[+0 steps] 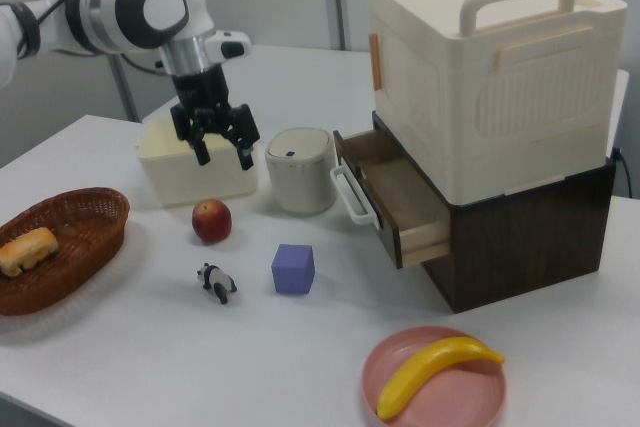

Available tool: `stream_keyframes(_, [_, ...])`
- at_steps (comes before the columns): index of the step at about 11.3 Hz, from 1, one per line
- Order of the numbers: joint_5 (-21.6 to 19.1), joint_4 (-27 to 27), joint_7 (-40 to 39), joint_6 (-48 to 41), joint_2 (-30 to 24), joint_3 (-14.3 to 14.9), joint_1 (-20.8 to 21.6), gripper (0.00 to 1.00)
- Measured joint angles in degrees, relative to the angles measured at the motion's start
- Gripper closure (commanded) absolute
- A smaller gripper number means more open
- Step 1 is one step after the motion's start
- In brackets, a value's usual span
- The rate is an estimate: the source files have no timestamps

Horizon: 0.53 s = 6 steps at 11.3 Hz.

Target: Slide the drawer open

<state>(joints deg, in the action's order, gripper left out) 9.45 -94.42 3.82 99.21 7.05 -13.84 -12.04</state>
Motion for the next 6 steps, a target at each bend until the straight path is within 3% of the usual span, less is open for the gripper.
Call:
stream_keyframes(2, [-6.4, 1.4, 0.1, 0.0, -2.8, 6.9, 1.8, 0.00])
stream_keyframes(3, [-8.2, 1.7, 0.1, 0.0, -3.8, 8.7, 2.0, 0.00])
stream_keyframes(6, [-9.2, 1.6, 4.4, 0.0, -4.5, 10.7, 5.8, 0.00])
